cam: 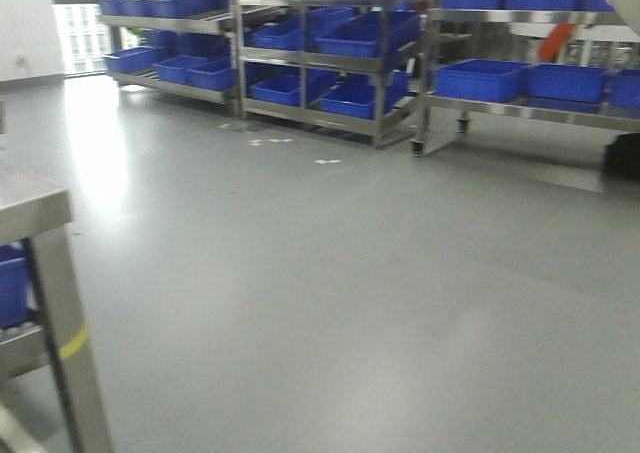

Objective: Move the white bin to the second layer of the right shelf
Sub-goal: 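Back away from the table holding the bin in the right gripper, then drive along the yellow-lined aisle carrying the bin in the right gripper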

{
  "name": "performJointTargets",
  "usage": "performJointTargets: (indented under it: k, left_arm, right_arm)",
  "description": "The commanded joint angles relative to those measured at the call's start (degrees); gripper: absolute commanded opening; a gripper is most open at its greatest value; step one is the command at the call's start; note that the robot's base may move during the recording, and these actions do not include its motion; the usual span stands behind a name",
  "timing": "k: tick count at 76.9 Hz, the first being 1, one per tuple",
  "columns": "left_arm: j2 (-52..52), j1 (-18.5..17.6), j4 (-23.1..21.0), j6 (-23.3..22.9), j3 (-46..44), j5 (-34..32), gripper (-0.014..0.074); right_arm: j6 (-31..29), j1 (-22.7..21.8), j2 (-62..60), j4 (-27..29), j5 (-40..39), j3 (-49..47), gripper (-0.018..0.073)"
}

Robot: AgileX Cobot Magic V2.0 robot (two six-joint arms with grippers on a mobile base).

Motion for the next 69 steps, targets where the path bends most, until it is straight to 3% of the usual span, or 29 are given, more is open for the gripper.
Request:
performJointTargets:
  k: [1, 69]
  left_arm:
    - [-0.81, -0.26, 0.00, -0.18, 2.11, -4.90, 0.0085]
    - [-0.81, -0.26, 0.00, -0.18, 2.11, -4.90, 0.0085]
  right_arm:
    - [-0.22, -0.36, 0.07, 0.07, -5.51, -1.78, 0.0055]
    - [-0.22, -0.36, 0.07, 0.07, -5.51, -1.78, 0.0055]
